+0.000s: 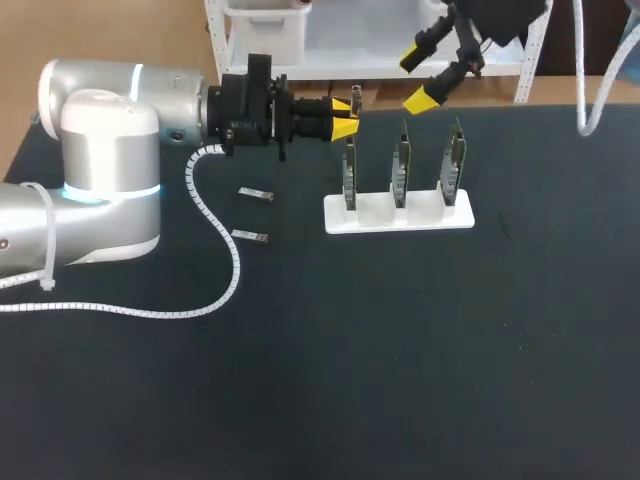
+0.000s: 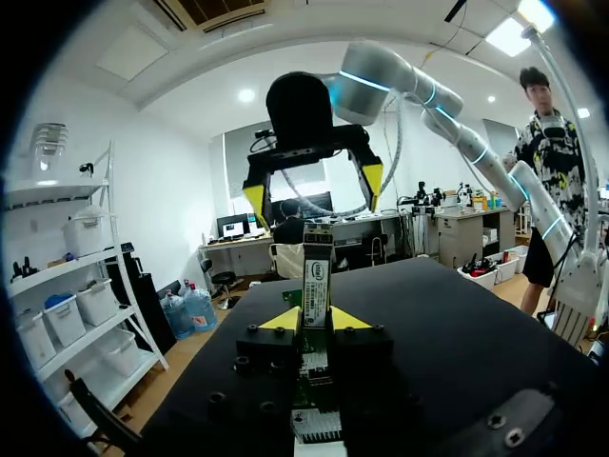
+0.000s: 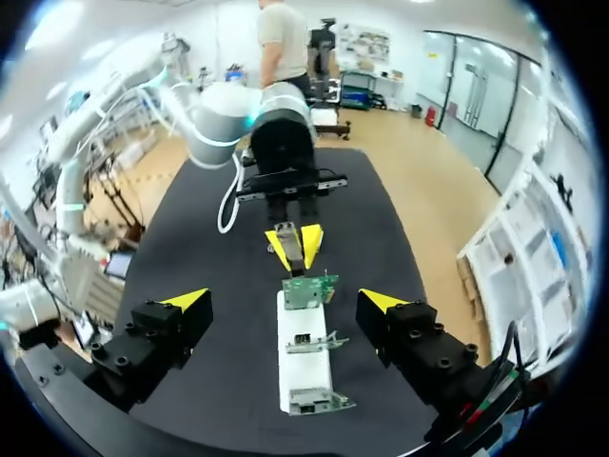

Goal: Pick up the optical module with the left hand, and insert it into the network port with the right hand.

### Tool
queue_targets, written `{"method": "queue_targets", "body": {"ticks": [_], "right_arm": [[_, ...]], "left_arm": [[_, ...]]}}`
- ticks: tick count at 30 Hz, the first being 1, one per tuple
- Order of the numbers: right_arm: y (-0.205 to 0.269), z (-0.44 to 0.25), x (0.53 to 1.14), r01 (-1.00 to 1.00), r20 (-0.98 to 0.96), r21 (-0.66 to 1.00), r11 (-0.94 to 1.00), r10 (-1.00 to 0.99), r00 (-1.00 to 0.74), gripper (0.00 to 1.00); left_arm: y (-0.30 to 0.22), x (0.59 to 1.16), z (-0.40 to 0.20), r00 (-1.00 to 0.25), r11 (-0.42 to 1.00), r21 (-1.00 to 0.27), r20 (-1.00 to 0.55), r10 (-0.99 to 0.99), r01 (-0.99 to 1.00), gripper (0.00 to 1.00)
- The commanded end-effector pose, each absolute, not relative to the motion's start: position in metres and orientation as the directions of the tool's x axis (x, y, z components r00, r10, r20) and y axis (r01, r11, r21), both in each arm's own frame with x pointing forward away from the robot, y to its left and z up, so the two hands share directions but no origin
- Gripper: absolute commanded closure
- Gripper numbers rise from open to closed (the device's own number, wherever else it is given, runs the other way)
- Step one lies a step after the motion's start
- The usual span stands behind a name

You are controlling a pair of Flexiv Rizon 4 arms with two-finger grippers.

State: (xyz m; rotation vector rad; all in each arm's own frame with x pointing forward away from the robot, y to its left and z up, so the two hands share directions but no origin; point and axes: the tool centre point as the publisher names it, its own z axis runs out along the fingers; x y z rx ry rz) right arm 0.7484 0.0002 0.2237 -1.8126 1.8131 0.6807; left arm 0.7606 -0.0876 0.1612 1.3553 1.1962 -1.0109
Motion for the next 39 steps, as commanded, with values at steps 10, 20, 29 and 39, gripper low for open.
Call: {"method": "queue_targets", "body": {"ticks": [10, 20, 29, 39], "right_arm": [[0.019, 0.221, 0.746, -0.994, -0.732, -0.101, 0.036, -0.68, 0.05, 0.0], [0.053, 0.204, 0.737, -0.999, -0.801, -0.035, -0.023, -0.597, 0.041, 0.0], [0.049, 0.212, 0.746, -0.995, -0.784, -0.084, -0.05, -0.613, 0.097, 0.0], [0.068, 0.203, 0.765, -0.993, -0.806, -0.072, -0.09, -0.581, 0.111, 0.0]], "left_arm": [[-0.088, 0.763, 0.16, 0.155, 0.009, 0.157, -0.979, 0.13, 0.987, 1.0], [-0.088, 0.763, 0.16, 0.155, 0.009, 0.157, -0.979, 0.13, 0.987, 1.0], [-0.088, 0.763, 0.16, 0.155, 0.009, 0.157, -0.979, 0.13, 0.987, 1.0], [-0.088, 0.763, 0.16, 0.155, 0.009, 0.157, -0.979, 0.13, 0.987, 1.0]]}}
